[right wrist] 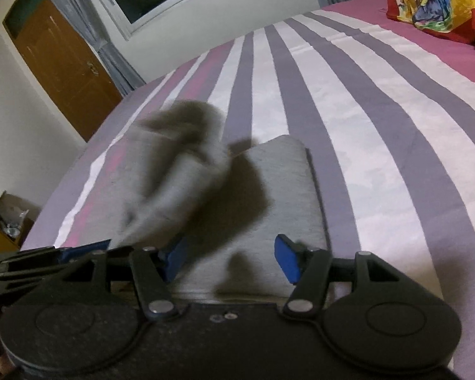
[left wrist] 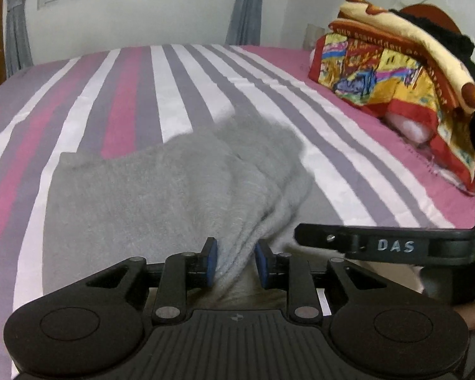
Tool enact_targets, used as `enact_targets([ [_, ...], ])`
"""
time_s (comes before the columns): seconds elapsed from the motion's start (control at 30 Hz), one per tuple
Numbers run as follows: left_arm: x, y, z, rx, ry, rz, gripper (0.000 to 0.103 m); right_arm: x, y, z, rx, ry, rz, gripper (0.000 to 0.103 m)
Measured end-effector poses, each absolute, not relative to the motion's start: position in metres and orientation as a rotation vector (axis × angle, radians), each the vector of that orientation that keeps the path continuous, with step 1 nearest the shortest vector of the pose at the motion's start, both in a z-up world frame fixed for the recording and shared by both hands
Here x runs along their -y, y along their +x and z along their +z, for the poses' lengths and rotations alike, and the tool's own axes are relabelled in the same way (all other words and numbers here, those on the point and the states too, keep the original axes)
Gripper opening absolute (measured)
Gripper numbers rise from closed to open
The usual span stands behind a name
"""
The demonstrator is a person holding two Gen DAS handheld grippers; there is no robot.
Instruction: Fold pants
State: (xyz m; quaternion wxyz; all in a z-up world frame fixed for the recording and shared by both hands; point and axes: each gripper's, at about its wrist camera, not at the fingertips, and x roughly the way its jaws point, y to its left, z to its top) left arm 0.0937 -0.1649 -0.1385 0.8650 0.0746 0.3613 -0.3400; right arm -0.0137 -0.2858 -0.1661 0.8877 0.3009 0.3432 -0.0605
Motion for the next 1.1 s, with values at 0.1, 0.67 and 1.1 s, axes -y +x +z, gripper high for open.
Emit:
enact_targets([
  [0.1,0.157,0.093,-0.134,-0.748,0.108,-0.679,0.025,0.287,-0.017,-0.166,-0.711,0.648,-0.095,0.065],
  [0.67,0.065,0.122,-0.186,-0.889,-0.115,-0.389,0.025,0.284,0.022,-0.179,-0.695,0.846,-0.128,0.044],
  [1.1,0.095,0.114,-0.182,-0.876,-0.046,-0.450,0.025,0.293,-0.021,-0.161,-0.649,0.681,-0.135,0.042],
])
